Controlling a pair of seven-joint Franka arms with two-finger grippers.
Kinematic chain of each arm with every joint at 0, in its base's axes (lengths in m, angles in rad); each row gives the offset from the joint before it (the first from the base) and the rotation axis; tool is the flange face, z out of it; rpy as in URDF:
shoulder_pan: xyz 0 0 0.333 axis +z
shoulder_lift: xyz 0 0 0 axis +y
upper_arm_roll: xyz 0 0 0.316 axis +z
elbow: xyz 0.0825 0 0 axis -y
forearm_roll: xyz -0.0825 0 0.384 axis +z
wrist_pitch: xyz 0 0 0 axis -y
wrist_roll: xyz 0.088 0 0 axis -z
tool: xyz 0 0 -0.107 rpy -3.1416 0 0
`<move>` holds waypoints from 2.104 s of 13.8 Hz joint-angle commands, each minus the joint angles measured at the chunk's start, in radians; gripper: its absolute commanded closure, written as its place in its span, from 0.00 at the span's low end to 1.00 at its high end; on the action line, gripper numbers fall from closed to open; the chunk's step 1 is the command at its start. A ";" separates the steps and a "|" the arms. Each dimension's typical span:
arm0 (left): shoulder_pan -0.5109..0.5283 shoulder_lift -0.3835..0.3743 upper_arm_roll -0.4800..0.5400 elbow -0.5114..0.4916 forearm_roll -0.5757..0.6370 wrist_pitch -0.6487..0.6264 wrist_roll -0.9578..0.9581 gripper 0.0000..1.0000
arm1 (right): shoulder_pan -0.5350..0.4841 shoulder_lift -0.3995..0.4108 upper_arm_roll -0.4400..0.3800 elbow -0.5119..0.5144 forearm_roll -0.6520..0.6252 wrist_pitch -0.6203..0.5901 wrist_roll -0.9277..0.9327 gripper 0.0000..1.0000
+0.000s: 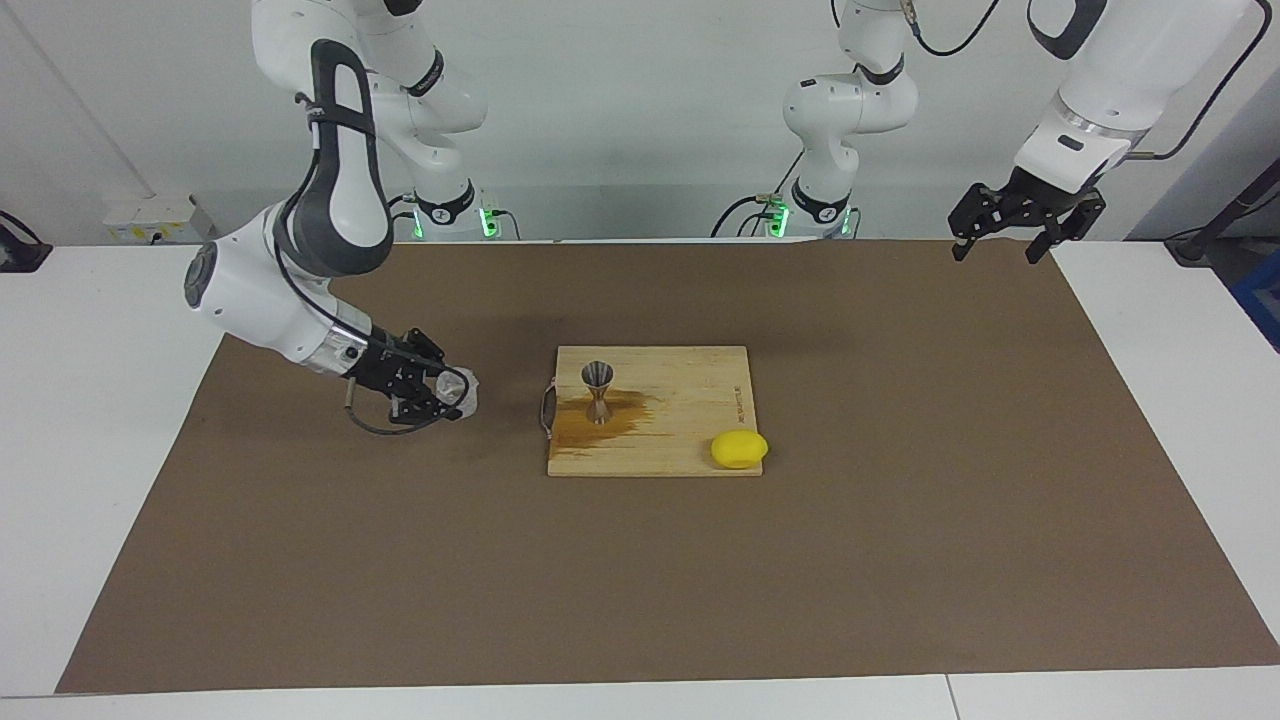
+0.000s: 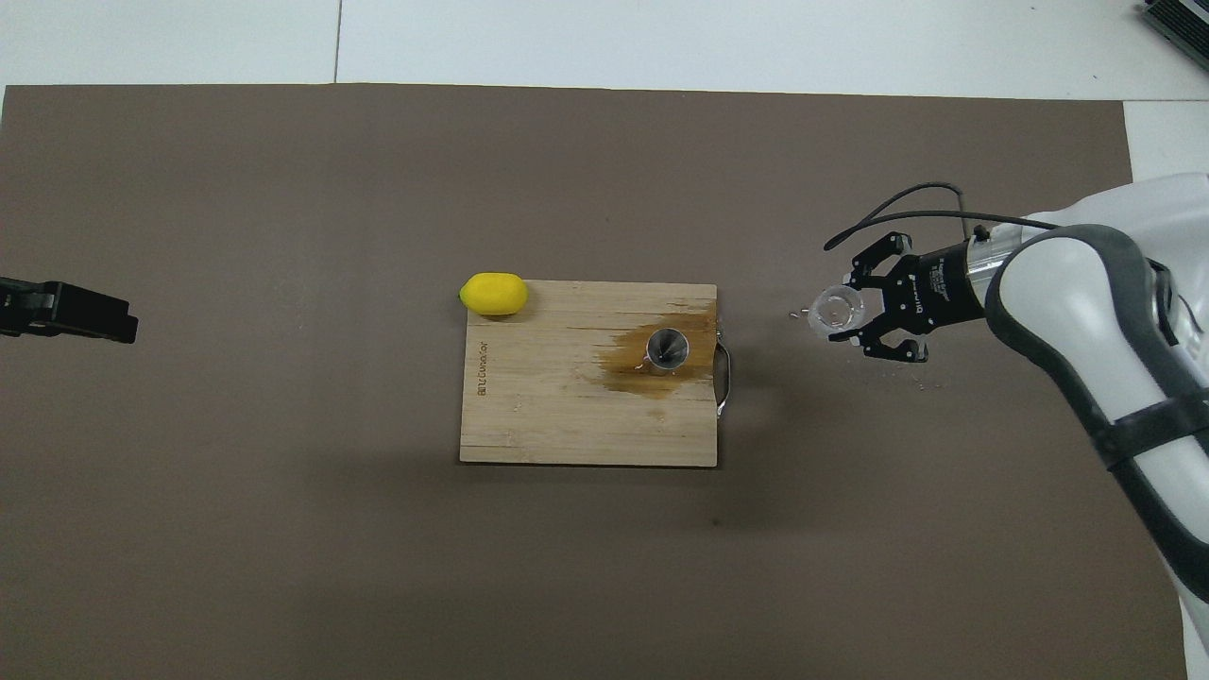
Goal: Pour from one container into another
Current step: 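Lift the clear glass with the right gripper toward the metal cup, then tilt the clear glass over the metal cup with the right gripper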
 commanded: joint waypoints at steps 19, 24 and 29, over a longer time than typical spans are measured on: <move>0.017 -0.010 -0.018 -0.005 -0.004 -0.021 0.004 0.00 | 0.409 0.008 -0.005 0.116 -0.639 0.105 0.435 1.00; 0.020 -0.010 -0.018 -0.005 -0.004 -0.022 0.004 0.00 | 0.461 0.002 -0.005 0.113 -0.759 0.097 0.441 1.00; 0.020 -0.010 -0.018 -0.005 -0.004 -0.022 0.004 0.00 | 0.478 -0.012 0.004 0.102 -0.888 0.097 0.441 1.00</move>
